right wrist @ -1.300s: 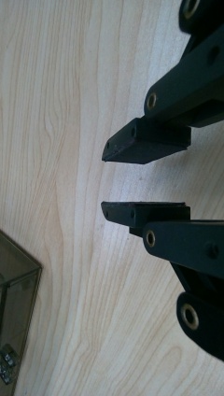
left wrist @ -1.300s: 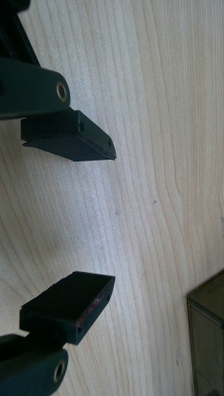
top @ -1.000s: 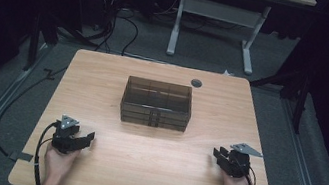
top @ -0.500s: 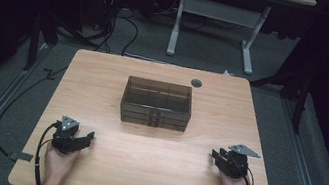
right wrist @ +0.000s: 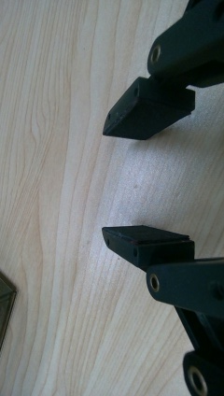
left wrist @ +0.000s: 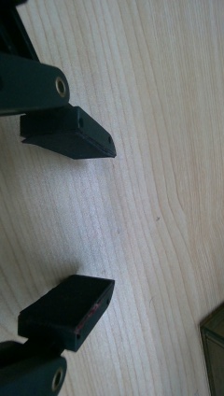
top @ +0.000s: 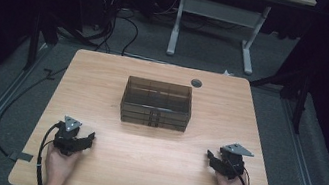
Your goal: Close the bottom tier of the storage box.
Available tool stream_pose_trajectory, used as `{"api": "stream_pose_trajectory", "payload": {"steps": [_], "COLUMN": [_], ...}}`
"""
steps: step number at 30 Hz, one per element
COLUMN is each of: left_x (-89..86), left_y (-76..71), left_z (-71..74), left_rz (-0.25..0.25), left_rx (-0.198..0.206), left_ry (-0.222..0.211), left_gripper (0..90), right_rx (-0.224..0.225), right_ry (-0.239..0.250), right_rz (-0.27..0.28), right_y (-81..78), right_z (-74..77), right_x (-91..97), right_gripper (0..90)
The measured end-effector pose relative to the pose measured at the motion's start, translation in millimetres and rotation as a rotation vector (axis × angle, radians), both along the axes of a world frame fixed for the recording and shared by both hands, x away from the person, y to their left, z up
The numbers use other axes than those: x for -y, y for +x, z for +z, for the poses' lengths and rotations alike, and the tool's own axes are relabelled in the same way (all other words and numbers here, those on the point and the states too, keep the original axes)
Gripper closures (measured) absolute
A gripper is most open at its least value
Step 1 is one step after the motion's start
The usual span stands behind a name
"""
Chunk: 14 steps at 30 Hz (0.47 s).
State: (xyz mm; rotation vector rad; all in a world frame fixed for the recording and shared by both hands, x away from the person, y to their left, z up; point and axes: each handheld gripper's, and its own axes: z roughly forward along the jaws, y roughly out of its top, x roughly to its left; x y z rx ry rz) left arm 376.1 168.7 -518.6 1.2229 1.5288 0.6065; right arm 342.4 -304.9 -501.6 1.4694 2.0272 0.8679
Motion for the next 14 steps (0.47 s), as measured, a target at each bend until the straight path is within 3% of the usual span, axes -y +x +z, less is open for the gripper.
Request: {"api": "stream_pose_trajectory", "payload": {"steps": [14], "left_x": [0.2], "left_y": [0.1], "left_z": [0.0], "left_rz": [0.002], "left_rx": [-0.002], "left_ry": [0.003], "left_gripper": [30.8], "right_rx": [-0.003], "right_ry": [0.000], "right_rz": [0.004], "right_y": [0.0], "right_z": [0.0], "right_x": [-0.4], "right_gripper": [43.0]}}
